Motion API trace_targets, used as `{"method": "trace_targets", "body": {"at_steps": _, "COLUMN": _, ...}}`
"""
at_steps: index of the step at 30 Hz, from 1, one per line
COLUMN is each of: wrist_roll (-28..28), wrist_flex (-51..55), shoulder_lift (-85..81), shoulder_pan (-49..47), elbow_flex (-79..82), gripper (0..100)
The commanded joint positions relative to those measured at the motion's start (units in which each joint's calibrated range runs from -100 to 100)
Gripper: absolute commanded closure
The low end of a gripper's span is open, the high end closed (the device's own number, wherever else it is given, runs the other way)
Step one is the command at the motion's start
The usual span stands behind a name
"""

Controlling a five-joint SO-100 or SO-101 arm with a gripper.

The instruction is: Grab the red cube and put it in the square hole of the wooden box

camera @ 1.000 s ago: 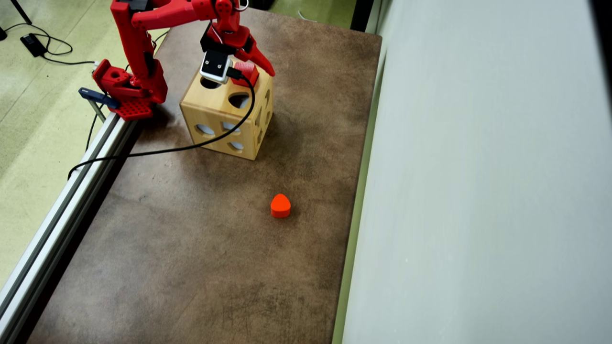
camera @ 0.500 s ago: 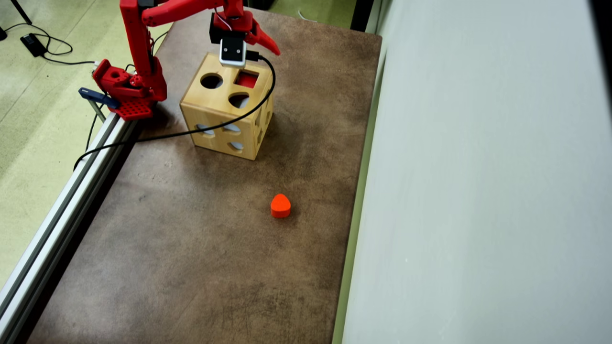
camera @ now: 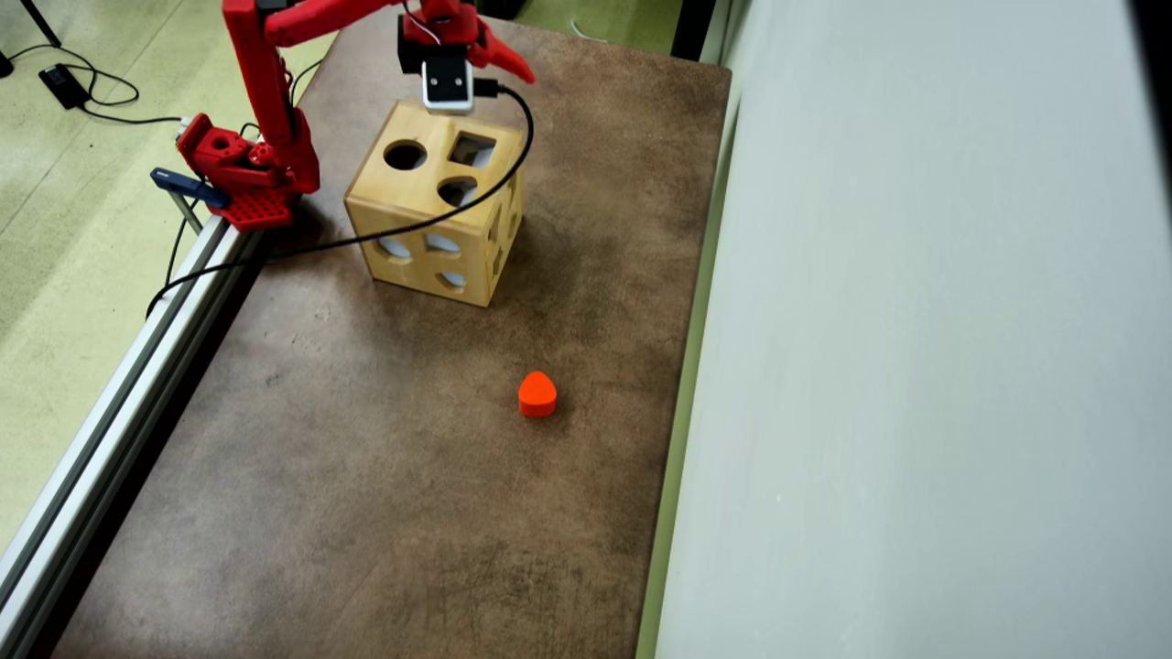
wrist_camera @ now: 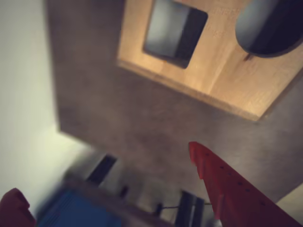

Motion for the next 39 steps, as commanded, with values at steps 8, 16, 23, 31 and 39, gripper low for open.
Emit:
{"method": "trace_targets", "body": {"at_steps": 8, "wrist_roll": 0.4, "wrist_flex": -0.1, "shoulder_lift": -34.1, "shoulder_pan": 0.2, "elbow_flex": 0.4, "gripper": 50}}
{"method": "trace_targets", "body": {"at_steps": 16, "wrist_roll": 0.4, "wrist_flex": -0.1, "shoulder_lift": -50.6, "shoulder_pan": 7.7, "elbow_flex": 9.5, "gripper": 50}}
{"method": "trace_targets", "body": {"at_steps": 23, "wrist_roll": 0.4, "wrist_flex": -0.2, "shoulder_lift": -70.6, "shoulder_pan": 24.7, "elbow_flex": 24.6, "gripper": 50}}
{"method": "trace_targets", "body": {"at_steps": 31, "wrist_roll": 0.4, "wrist_flex": -0.2, "shoulder_lift": -78.9, "shoulder_pan": 31.7, "elbow_flex": 29.4, "gripper": 50}}
{"method": "trace_targets", "body": {"at_steps": 39, "wrist_roll": 0.4, "wrist_flex": -0.2, "shoulder_lift": -79.3, "shoulder_pan": 31.7, "elbow_flex": 31.8, "gripper": 50}}
